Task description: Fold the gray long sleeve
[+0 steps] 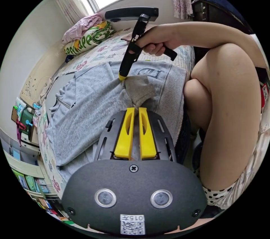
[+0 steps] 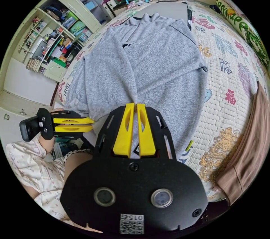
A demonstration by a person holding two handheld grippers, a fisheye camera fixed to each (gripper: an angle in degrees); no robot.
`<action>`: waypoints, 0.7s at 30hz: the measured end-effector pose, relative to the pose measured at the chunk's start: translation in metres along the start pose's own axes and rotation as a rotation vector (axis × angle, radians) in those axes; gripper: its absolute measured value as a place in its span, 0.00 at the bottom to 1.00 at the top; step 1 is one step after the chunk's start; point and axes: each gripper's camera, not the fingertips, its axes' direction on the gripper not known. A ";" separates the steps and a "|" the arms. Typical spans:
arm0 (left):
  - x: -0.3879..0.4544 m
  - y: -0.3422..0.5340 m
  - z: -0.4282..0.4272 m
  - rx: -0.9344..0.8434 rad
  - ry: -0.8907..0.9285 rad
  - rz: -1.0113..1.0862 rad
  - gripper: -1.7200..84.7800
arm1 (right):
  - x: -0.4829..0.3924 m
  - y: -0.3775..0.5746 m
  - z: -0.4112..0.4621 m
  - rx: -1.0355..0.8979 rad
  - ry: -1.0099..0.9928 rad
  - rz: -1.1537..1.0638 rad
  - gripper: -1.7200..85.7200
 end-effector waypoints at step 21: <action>0.004 -0.001 0.014 0.053 0.036 -0.218 0.03 | -0.026 0.173 0.052 0.027 -0.012 0.065 0.03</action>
